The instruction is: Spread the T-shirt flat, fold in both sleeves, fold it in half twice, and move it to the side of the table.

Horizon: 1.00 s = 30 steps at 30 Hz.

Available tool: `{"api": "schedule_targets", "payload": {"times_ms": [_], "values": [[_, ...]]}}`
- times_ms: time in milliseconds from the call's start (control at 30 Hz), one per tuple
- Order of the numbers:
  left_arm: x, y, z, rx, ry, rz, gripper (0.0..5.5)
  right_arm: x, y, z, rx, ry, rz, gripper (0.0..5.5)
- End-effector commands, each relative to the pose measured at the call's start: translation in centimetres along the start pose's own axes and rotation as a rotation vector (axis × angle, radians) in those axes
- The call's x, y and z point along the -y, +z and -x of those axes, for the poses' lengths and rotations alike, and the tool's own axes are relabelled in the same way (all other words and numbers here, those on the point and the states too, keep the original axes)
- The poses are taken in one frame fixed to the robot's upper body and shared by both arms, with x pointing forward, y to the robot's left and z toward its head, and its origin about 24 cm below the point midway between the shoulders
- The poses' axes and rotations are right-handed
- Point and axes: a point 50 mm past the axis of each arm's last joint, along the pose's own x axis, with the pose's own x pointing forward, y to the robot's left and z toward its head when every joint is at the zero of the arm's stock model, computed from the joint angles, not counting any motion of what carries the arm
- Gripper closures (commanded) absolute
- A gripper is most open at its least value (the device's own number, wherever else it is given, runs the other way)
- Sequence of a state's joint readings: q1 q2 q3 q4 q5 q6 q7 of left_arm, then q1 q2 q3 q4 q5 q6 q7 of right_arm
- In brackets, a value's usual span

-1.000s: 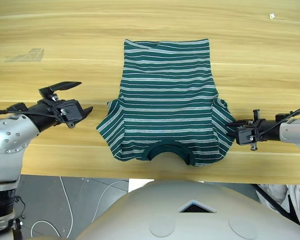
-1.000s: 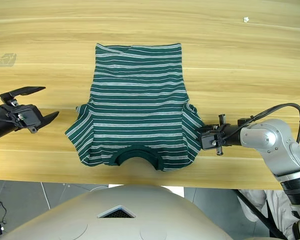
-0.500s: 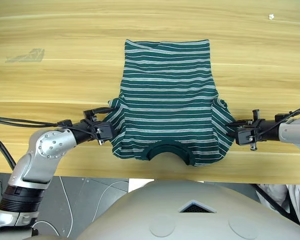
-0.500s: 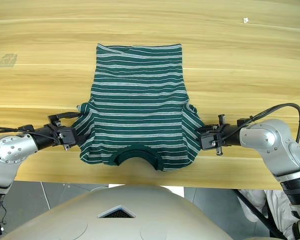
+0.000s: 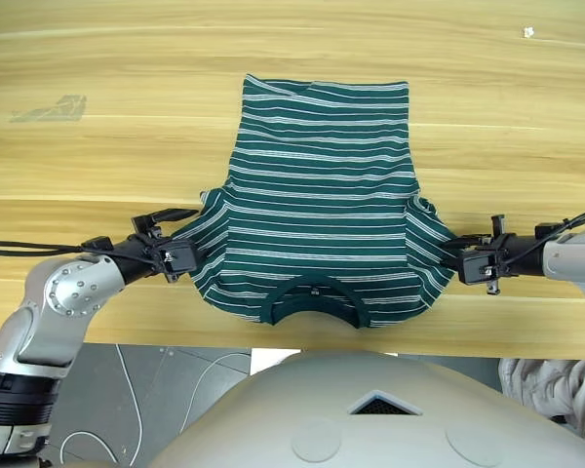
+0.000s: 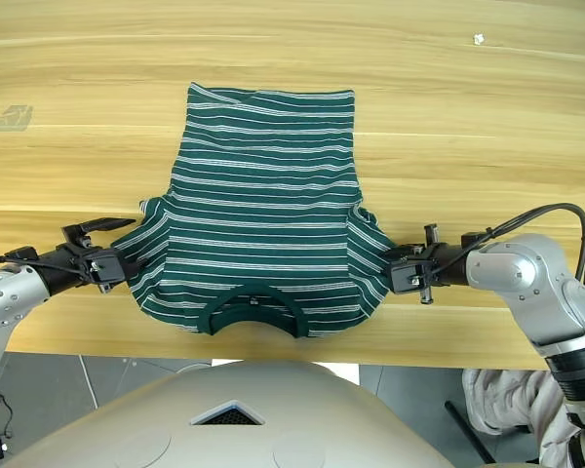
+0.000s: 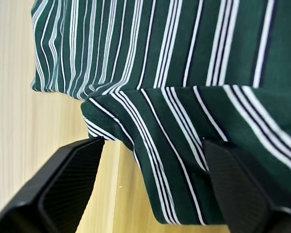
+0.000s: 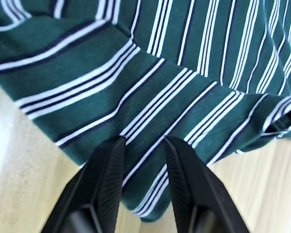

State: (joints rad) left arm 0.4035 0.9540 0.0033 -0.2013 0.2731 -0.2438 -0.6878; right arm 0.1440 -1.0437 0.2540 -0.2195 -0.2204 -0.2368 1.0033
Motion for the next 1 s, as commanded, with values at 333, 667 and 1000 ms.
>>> {"api": "schedule_targets", "payload": {"times_ms": [333,667,1000], "values": [[-2.5,-1.0,2.2,-0.054,0.109,-0.054,1.74,2.4,0.2,2.1,-0.035,-0.123,0.031,4.02],[-6.1,2.2,4.3,0.175,0.470,0.207,1.74,6.7,1.0,2.2,0.086,-0.578,0.024,4.02],[-1.2,2.2,1.4,0.478,0.854,1.411,1.74,11.7,-0.9,4.3,0.341,-1.611,-0.366,4.02]]}}
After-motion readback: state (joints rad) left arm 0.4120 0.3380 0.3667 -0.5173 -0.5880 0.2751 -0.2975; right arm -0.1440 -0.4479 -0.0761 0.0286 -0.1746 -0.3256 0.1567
